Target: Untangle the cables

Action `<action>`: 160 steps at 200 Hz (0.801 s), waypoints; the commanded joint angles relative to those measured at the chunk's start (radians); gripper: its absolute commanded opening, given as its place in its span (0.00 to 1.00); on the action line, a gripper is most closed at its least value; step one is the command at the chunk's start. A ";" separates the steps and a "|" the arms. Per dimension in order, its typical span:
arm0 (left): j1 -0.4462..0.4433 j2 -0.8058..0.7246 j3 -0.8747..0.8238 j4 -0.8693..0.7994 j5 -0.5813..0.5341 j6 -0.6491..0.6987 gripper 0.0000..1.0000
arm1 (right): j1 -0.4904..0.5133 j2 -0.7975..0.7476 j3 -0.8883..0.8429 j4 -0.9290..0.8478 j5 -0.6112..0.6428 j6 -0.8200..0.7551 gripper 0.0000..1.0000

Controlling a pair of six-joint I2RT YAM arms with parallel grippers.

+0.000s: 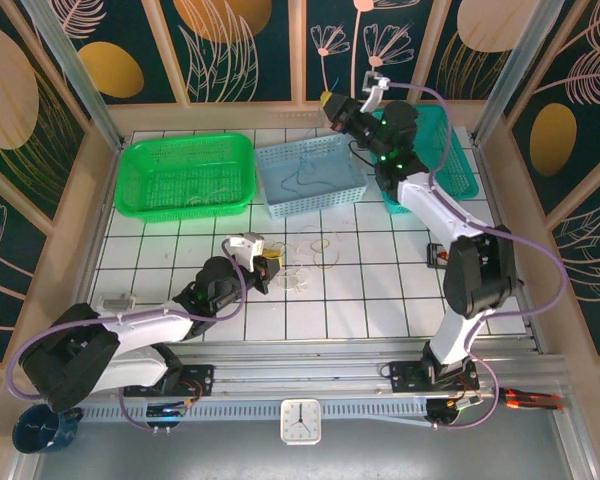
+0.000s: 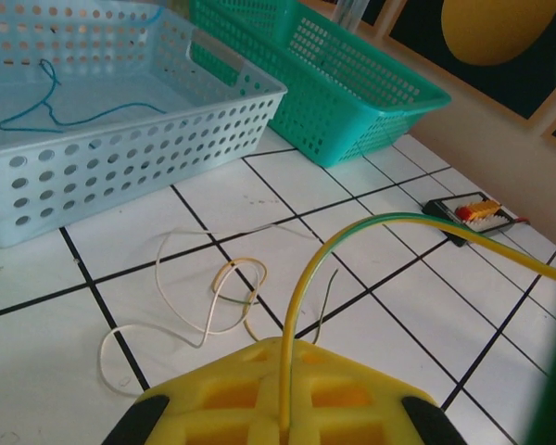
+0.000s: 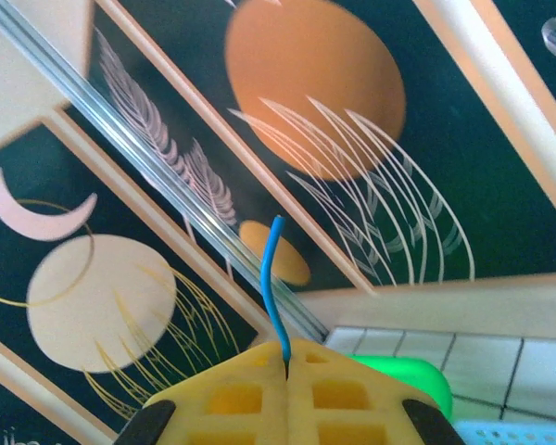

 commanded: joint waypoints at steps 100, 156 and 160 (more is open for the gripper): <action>-0.001 -0.023 0.084 -0.034 -0.006 -0.017 0.00 | 0.013 0.026 -0.085 -0.066 -0.074 -0.072 0.65; -0.001 0.023 0.139 -0.027 0.044 -0.035 0.00 | 0.050 -0.316 -0.397 -0.062 -0.085 -0.068 0.64; -0.001 0.027 0.142 -0.025 0.048 -0.037 0.00 | 0.057 -0.343 -0.417 -0.068 -0.085 -0.072 0.64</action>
